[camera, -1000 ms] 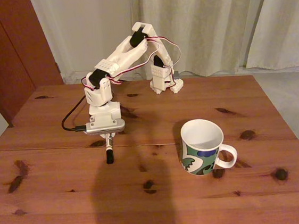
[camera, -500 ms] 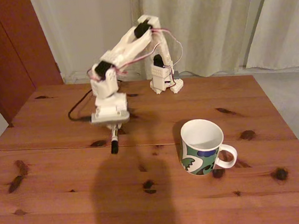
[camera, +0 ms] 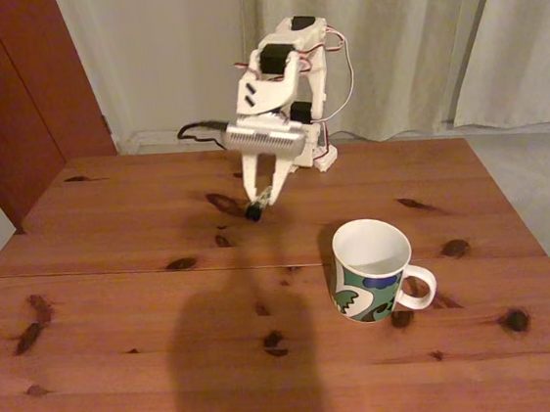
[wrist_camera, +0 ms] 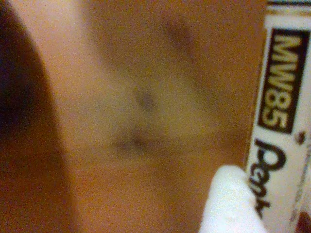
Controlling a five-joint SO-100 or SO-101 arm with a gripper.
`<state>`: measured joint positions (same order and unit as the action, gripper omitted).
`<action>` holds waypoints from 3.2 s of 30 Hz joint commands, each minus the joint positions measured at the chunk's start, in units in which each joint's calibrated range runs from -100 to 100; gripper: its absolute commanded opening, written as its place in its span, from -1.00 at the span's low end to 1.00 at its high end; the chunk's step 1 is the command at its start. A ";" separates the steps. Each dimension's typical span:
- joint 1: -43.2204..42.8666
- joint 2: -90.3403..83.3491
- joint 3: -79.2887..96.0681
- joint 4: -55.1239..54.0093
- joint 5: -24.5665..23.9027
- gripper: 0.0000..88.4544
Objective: Clean up the desk and place the pens and markers into the cup
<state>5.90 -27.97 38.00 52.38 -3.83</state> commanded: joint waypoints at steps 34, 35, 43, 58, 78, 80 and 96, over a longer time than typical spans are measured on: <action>-19.86 11.54 -4.73 -45.80 -6.85 -0.98; -19.78 12.29 -5.09 -45.80 -7.11 -0.98; -19.62 14.35 -4.82 -45.80 -10.57 -0.98; -19.29 14.35 -4.37 -45.37 -10.68 -0.82; -19.37 13.61 -1.03 -45.63 -10.68 -0.70; -19.45 13.28 0.14 -45.80 -10.68 -0.80; -17.85 -33.23 35.40 -45.37 -10.89 -0.98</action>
<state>-12.58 -50.51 66.28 8.00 -15.02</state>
